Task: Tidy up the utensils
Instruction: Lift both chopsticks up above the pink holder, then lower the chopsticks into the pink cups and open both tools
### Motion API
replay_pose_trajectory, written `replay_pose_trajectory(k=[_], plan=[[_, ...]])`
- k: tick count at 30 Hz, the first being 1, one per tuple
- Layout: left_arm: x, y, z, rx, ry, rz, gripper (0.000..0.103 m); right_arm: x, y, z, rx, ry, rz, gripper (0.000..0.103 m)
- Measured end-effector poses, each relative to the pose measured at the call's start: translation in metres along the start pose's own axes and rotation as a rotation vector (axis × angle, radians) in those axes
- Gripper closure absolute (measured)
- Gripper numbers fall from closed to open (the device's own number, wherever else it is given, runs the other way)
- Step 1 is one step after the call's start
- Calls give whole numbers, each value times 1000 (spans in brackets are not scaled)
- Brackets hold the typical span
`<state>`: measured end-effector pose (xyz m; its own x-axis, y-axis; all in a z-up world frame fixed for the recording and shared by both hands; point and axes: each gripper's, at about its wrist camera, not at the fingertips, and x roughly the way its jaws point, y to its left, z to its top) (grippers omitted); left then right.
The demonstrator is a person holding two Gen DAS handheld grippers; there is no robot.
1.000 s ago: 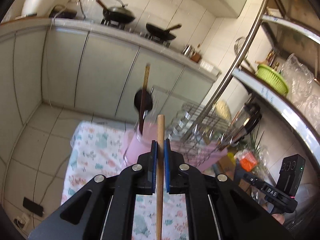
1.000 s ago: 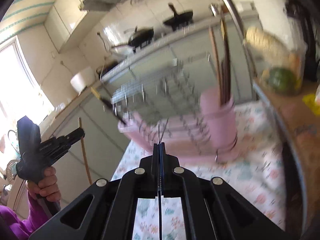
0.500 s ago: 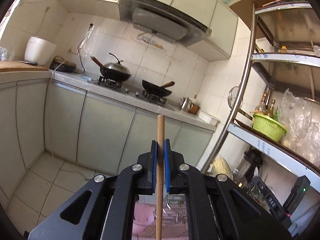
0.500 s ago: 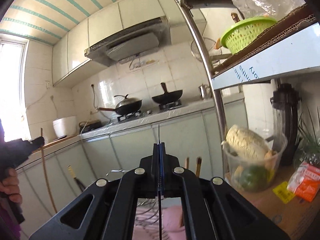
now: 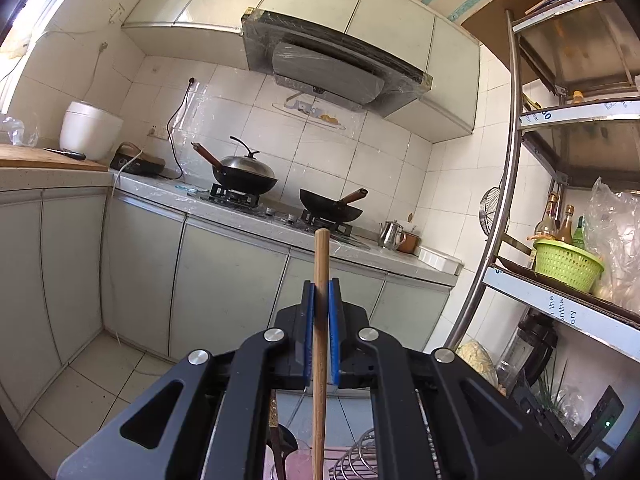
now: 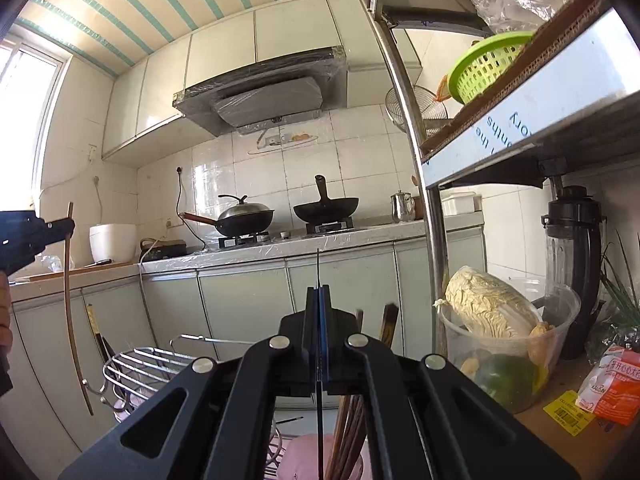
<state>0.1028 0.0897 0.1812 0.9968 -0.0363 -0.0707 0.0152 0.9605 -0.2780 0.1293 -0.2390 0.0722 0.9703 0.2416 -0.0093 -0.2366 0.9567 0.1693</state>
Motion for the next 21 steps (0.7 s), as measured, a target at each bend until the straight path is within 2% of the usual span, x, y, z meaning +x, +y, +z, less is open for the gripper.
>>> replay_pose_trajectory(k=[8, 17, 21], plan=[[1, 4, -1, -29, -78, -23, 97, -3, -1, -22, -20, 30, -45, 102], [10, -1, -35, 73, -136, 43, 97, -8, -7, -34, -1, 56, -72, 102], [9, 0, -51, 95, -125, 49, 97, -8, -8, -40, 25, 77, -64, 102]])
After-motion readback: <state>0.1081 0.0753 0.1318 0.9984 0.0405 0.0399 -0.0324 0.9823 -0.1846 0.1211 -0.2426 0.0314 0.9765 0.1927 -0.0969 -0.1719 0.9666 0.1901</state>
